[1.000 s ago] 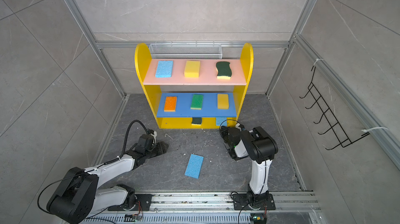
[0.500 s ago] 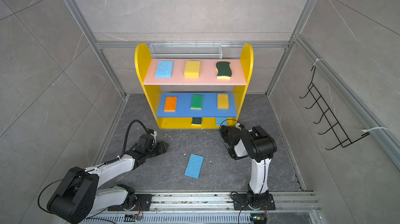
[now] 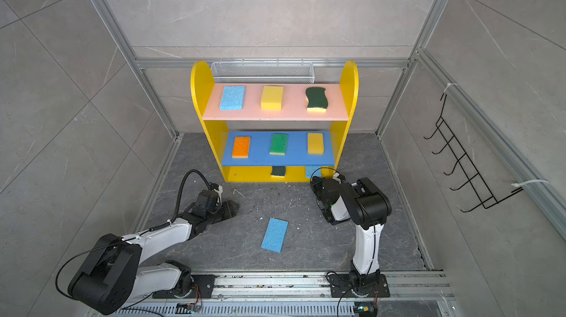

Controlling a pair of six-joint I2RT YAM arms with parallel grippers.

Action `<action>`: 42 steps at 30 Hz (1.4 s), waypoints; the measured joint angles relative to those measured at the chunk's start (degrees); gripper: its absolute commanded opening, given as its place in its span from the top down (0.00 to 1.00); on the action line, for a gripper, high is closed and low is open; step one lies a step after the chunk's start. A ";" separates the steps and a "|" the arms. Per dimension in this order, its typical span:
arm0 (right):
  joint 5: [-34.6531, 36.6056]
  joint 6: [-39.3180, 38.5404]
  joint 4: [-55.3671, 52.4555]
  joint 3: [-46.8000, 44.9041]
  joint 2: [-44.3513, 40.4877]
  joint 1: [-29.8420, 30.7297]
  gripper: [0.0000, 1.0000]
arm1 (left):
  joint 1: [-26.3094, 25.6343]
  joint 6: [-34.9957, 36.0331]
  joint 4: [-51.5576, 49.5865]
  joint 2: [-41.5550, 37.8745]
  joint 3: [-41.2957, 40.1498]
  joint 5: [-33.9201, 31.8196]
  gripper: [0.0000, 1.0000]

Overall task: Arrange cleaning sponges on a shelf
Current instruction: Move the cleaning sponge to the shelf.

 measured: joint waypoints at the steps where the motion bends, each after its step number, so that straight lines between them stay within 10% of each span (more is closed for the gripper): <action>1: -0.02 0.04 -0.02 0.04 0.35 0.00 1.00 | 0.00 0.00 0.02 0.04 0.00 0.00 0.38; 42: 2.71 1.03 -0.63 2.03 1.53 0.61 1.00 | -0.09 -0.17 1.60 2.58 0.59 0.04 0.38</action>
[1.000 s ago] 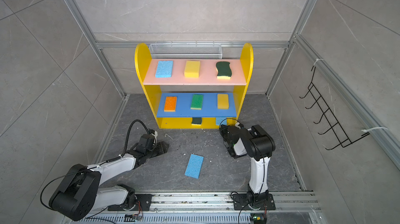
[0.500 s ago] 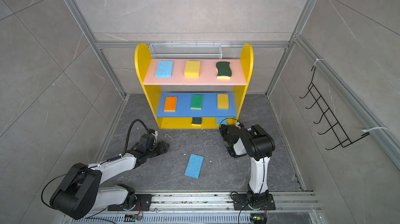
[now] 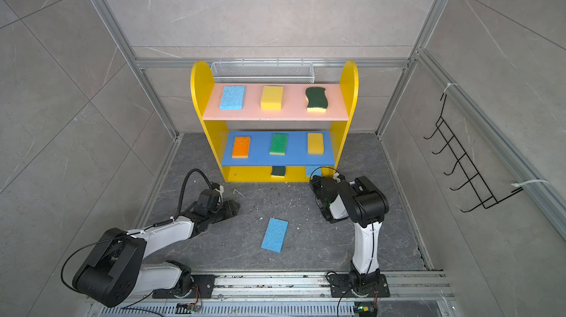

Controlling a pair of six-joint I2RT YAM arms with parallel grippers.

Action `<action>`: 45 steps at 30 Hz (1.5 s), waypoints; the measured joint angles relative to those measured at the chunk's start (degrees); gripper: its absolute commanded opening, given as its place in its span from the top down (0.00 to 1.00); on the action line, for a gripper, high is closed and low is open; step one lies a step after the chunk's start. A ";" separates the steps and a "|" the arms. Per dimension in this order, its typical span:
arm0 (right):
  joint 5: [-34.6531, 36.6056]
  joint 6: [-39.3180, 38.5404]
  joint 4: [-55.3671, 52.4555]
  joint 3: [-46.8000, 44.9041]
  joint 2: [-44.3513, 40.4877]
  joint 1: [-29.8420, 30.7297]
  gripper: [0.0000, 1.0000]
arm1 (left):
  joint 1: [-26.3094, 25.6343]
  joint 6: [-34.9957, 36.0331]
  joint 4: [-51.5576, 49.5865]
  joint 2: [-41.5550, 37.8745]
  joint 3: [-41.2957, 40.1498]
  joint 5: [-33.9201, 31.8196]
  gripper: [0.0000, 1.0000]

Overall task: Arrange cleaning sponges on a shelf
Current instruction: Move the cleaning sponge to the shelf, then pick up the cleaning sponge from the bottom-center of the table.

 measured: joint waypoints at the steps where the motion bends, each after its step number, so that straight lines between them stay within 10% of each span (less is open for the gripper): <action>1: 0.07 0.00 -0.02 0.00 -0.02 0.04 1.00 | 0.00 -0.02 0.00 0.02 0.00 0.00 0.38; 17: -0.70 -5.44 -9.90 -4.17 -11.87 6.25 0.94 | -1.77 0.35 -2.78 -2.86 0.04 -1.42 0.33; 27: 5.70 -21.73 -34.58 -4.31 -33.83 14.36 0.66 | -8.41 3.52 -15.45 -12.28 3.43 -7.32 0.23; 36: 11.54 -30.25 -55.93 -4.33 -47.78 14.62 0.50 | -27.98 -1.38 -24.46 -12.50 7.08 -19.04 0.18; 45: 15.19 -33.99 -73.81 -0.70 -53.62 14.62 0.29 | -47.56 -13.64 -28.46 4.59 17.70 -26.34 0.13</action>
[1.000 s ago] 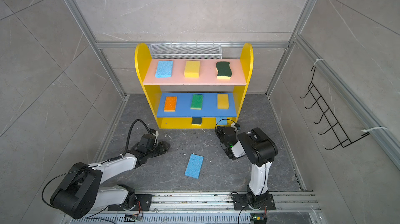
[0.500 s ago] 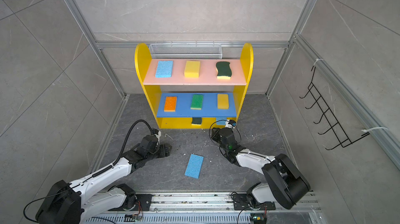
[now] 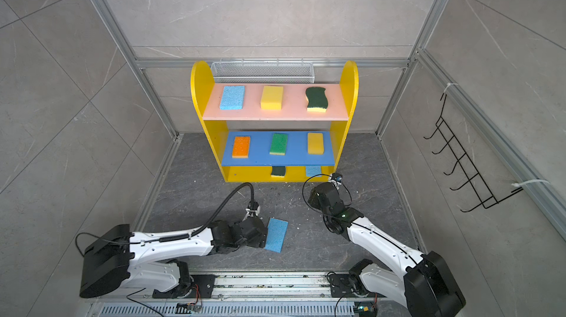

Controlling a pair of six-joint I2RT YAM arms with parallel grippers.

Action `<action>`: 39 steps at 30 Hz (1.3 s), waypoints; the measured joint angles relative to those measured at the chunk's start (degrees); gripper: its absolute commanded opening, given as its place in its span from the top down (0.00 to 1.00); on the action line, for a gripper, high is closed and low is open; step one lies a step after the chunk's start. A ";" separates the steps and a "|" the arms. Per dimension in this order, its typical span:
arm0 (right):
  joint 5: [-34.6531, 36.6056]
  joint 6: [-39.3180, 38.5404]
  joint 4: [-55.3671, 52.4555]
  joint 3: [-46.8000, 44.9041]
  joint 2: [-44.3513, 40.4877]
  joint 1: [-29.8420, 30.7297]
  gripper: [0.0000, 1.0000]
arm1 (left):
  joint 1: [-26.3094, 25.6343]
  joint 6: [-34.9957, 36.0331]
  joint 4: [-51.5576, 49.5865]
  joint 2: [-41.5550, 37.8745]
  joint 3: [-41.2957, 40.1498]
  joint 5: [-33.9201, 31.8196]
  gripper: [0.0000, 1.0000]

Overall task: Arrange cleaning sponges on a shelf
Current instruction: Pick up the cleaning sponge from the bottom-center of the table.

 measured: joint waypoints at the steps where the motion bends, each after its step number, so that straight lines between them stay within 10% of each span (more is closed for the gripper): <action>1: 0.24 -0.20 -1.25 0.02 -0.98 0.00 0.28 | -1.33 -0.98 0.15 1.42 0.98 -0.17 0.12; 39: 3.41 -2.05 -21.77 0.13 -18.40 -2.60 0.10 | -5.27 -11.78 -8.11 17.18 13.51 5.46 0.08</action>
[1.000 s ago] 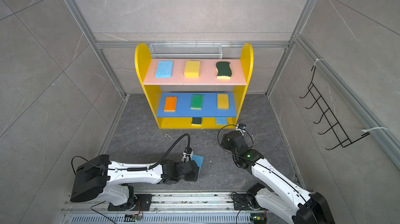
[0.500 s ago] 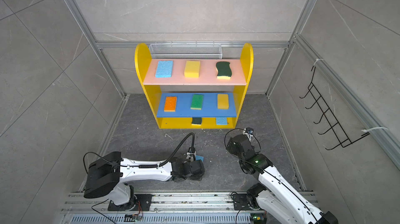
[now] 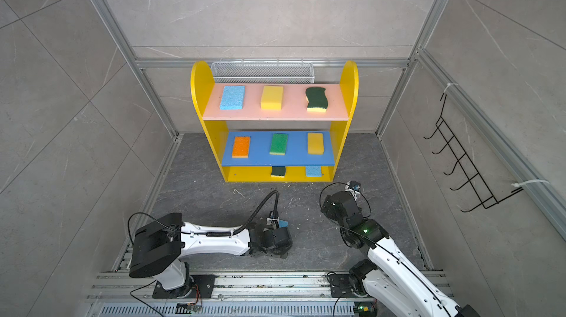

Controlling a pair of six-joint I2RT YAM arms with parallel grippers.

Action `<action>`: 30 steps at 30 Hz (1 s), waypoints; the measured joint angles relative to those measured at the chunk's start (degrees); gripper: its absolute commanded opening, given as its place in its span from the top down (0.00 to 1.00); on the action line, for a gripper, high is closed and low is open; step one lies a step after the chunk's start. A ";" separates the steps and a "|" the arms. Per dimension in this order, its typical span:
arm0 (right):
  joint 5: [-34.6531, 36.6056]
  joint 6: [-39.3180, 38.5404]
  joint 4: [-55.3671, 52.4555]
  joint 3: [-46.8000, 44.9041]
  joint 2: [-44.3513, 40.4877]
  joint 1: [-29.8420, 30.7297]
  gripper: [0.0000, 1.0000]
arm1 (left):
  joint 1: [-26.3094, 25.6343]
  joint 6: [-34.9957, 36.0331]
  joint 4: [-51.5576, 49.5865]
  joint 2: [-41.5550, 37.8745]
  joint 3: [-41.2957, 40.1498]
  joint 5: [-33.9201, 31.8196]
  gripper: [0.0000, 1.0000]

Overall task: Arrange cleaning sponges on a shelf
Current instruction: Pick up the cleaning sponge from the bottom-center of the table.

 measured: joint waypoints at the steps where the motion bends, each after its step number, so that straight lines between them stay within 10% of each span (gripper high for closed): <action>1: 0.00 0.00 -0.02 0.00 -0.02 0.00 0.10 | 0.02 0.09 0.11 0.02 0.00 0.24 0.09; 18: -0.02 -0.04 -0.04 -0.04 -1.07 -0.74 0.10 | 1.11 -0.72 -0.48 -1.97 -3.13 0.35 0.26; 30: -1.95 -0.50 0.57 -0.04 0.24 -0.74 0.11 | 16.20 5.38 -0.96 -22.36 -10.23 -4.04 0.27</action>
